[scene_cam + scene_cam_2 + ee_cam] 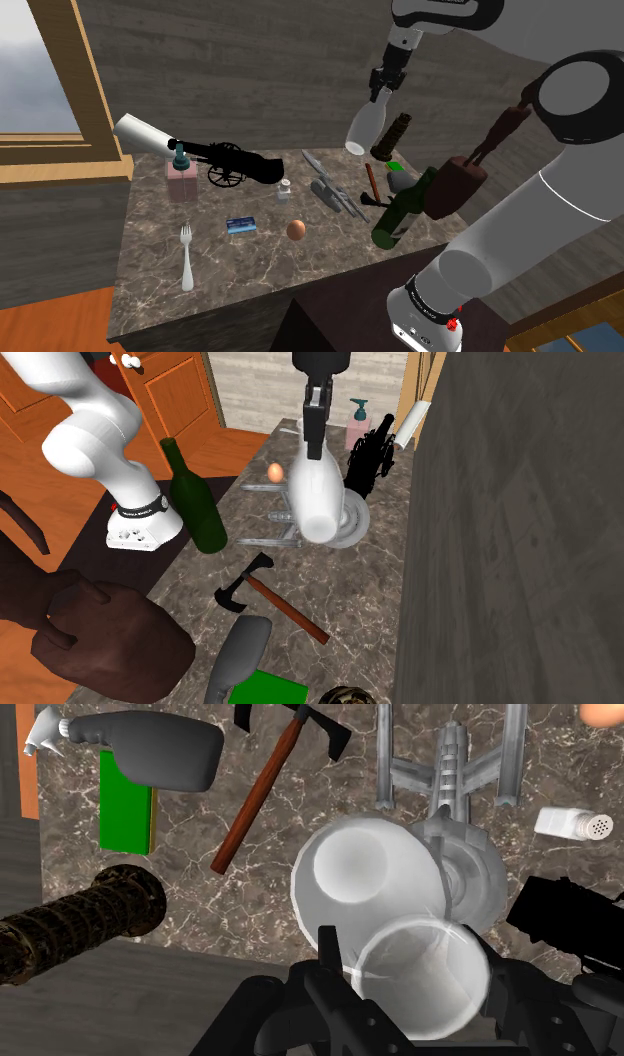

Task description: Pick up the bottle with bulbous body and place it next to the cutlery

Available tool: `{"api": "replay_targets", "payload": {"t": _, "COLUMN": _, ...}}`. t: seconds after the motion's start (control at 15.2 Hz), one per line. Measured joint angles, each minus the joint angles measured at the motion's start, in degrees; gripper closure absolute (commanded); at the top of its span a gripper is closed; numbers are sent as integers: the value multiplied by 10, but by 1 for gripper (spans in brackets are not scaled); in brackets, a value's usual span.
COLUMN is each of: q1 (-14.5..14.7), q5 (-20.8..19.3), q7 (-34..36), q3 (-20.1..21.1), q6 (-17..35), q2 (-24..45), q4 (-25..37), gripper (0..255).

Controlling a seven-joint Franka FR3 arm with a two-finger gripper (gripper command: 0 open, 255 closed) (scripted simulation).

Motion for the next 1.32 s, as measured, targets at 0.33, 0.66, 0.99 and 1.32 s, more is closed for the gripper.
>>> {"api": "replay_targets", "payload": {"t": 0.33, "q1": -1, "q5": 2, "q7": -4, "q3": -1, "q6": -41, "q2": 9, "q4": 50, "gripper": 255}}
{"api": "replay_targets", "payload": {"t": 0.66, "q1": -1, "q5": 5, "q7": -5, "q3": -2, "q6": -80, "q2": 18, "q4": 97, "gripper": 255}}
{"api": "replay_targets", "payload": {"t": 0.99, "q1": -2, "q5": 9, "q7": -9, "q3": -3, "q6": -125, "q2": 33, "q4": 158, "gripper": 255}}
{"api": "replay_targets", "payload": {"t": 1.32, "q1": -5, "q5": 14, "q7": -13, "q3": -5, "q6": -170, "q2": 53, "q4": 222, "gripper": 255}}
